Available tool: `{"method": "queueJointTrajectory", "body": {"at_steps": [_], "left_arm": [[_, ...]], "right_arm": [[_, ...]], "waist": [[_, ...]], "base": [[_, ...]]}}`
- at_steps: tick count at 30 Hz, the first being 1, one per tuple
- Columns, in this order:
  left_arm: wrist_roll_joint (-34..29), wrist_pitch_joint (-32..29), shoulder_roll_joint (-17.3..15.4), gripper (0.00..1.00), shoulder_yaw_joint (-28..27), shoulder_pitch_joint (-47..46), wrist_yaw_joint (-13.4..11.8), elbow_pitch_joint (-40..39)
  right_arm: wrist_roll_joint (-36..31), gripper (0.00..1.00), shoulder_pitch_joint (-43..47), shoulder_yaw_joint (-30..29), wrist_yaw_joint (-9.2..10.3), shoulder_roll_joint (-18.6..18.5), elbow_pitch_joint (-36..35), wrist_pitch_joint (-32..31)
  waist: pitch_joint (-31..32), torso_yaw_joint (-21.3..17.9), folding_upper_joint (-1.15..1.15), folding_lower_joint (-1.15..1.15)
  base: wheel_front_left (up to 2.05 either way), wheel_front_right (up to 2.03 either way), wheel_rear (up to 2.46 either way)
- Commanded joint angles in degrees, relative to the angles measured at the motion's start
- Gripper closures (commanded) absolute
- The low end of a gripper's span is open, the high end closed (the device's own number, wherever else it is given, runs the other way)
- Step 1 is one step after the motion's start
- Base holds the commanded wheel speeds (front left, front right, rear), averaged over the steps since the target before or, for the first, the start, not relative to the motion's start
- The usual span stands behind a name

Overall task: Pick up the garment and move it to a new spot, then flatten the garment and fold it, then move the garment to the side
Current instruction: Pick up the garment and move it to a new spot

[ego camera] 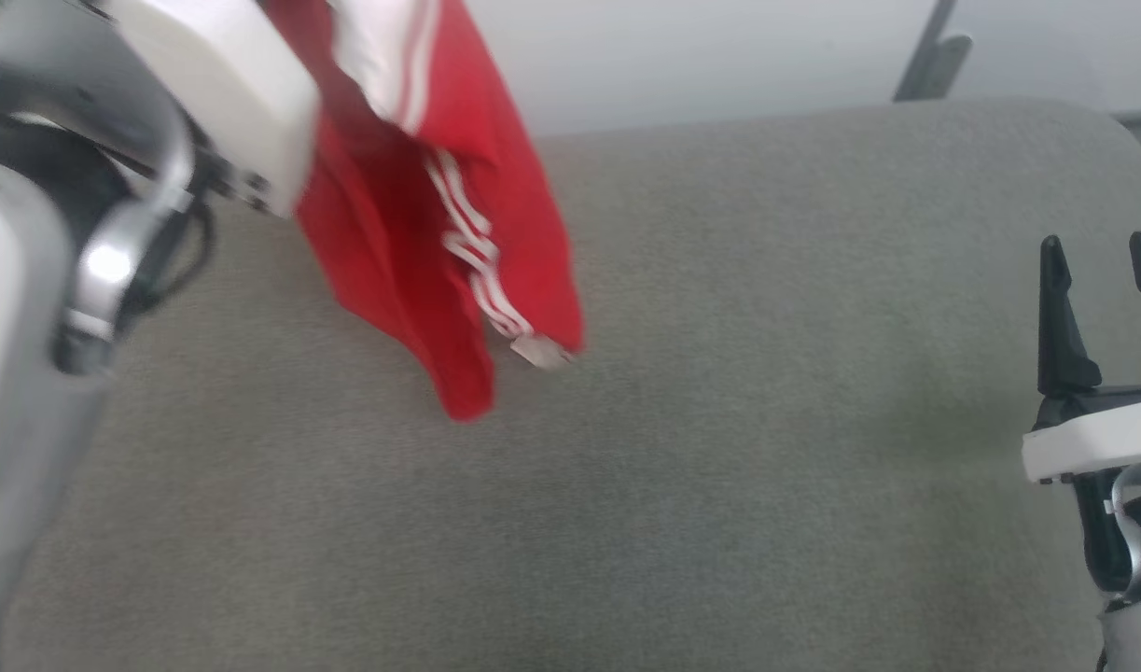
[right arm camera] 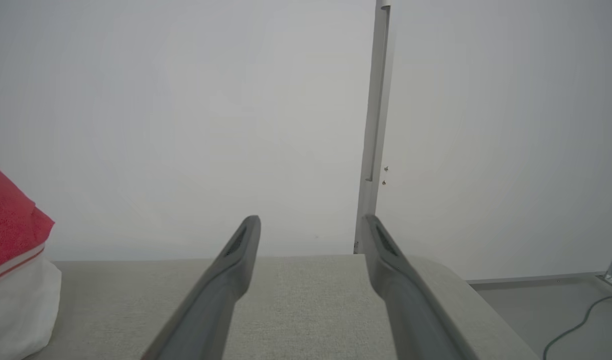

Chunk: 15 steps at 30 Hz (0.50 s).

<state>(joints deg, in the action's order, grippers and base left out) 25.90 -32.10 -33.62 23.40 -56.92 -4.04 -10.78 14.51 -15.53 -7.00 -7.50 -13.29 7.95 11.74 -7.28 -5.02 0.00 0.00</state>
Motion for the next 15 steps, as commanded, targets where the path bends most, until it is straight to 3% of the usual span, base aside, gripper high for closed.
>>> {"method": "queueJointTrajectory", "body": {"at_steps": [1,6,15], "left_arm": [[0.58,-0.18,0.7,1.0,0.52,1.28,-0.48,-0.32],[0.61,-1.66,2.26,1.0,3.99,5.83,-1.22,0.37],[3.03,-5.37,0.91,1.0,7.94,17.28,-2.16,7.61]], "right_arm": [[-0.5,0.0,-0.41,0.11,0.02,0.13,0.67,0.68],[-0.25,0.0,-0.71,0.2,0.02,1.33,2.94,1.97],[0.14,0.0,-0.56,2.43,0.02,3.69,5.81,3.21]], "waist": [[-1.59,-1.88,0.0,0.0],[-3.26,-4.02,0.0,0.0],[-4.78,-6.42,0.0,0.0]], "base": [[0.0,0.0,0.0],[0.0,0.0,0.0],[0.0,0.0,0.0]]}}
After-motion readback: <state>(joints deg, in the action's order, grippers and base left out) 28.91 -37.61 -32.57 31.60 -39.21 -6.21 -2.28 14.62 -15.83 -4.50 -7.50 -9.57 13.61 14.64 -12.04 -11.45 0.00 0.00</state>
